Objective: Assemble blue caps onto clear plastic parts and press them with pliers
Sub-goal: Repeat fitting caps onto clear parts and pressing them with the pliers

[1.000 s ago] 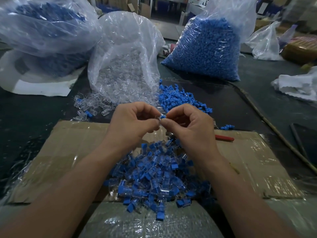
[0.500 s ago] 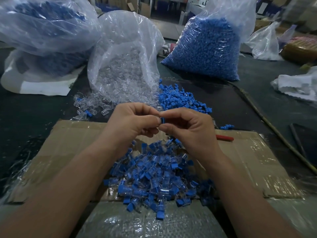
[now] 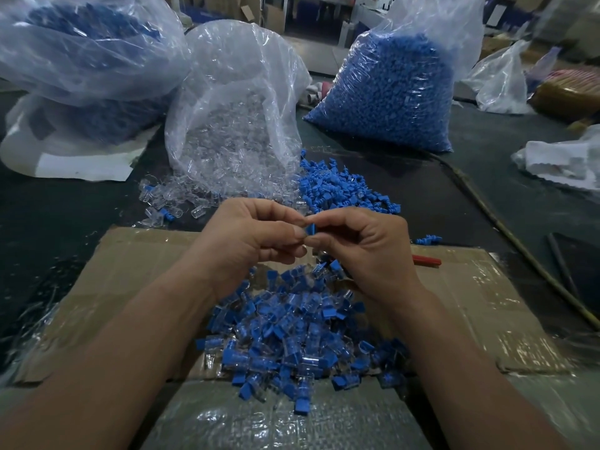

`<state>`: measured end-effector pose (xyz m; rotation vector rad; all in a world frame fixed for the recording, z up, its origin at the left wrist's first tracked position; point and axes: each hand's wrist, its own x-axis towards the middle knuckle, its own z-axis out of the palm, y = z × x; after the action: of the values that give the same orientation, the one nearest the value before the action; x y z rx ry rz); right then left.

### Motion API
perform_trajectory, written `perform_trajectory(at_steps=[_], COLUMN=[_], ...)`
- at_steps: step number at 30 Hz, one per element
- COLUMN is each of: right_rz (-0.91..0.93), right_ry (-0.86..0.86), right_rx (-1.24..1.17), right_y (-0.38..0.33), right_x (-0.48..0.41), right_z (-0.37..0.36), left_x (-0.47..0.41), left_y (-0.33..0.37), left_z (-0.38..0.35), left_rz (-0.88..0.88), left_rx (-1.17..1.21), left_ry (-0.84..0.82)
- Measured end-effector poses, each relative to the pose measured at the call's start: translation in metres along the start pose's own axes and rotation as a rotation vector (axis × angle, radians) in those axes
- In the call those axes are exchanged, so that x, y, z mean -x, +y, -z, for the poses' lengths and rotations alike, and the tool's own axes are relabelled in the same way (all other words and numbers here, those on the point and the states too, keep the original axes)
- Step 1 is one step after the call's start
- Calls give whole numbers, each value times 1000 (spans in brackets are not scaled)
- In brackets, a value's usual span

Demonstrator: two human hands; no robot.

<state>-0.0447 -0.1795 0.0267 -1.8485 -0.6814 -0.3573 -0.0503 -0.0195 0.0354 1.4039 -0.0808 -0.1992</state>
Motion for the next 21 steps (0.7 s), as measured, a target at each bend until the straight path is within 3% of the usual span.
perform_trajectory(at_steps=[17, 21], right_rz=[17, -96], right_ry=[-45, -67], right_rx=[102, 114], right_y=[1, -1], right_x=[1, -2], right_z=[0, 6], left_x=[1, 1], left_y=[0, -1], left_z=[-1, -2], left_rz=[12, -5], left_rx=[-87, -109], left_ry=[1, 19])
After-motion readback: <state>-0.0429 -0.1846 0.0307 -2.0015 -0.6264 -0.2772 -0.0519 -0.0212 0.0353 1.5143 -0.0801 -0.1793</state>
